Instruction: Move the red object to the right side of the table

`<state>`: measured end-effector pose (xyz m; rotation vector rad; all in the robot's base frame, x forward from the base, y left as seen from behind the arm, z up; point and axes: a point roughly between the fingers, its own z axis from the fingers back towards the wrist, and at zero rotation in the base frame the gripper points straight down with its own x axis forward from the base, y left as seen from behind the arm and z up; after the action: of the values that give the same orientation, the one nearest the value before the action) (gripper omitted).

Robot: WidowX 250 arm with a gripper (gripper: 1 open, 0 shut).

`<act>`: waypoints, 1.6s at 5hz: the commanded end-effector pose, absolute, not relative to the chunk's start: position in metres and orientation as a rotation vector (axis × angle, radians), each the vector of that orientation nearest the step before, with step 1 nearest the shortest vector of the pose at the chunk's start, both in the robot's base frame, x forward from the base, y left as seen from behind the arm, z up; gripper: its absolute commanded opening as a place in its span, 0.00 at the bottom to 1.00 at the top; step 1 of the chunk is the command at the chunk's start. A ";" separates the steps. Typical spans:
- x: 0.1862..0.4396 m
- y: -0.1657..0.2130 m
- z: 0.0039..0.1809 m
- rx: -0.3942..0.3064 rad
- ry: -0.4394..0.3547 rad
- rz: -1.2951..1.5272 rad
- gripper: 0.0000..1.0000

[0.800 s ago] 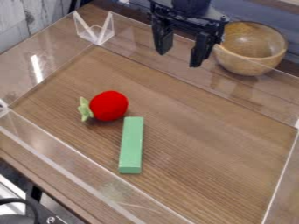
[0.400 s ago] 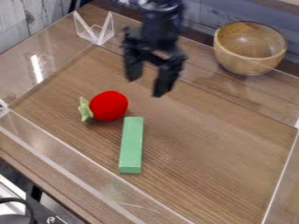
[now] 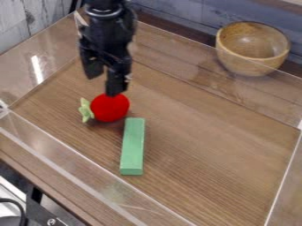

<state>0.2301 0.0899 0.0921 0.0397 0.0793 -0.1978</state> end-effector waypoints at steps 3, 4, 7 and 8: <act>0.250 0.106 0.069 0.060 -0.007 -0.171 1.00; 0.255 0.110 0.064 0.054 -0.018 -0.154 1.00; 0.265 0.118 0.057 0.031 -0.040 -0.121 1.00; 0.267 0.119 0.054 0.021 -0.039 -0.110 1.00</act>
<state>0.2581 0.1123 0.0439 -0.0032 0.0036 -0.1141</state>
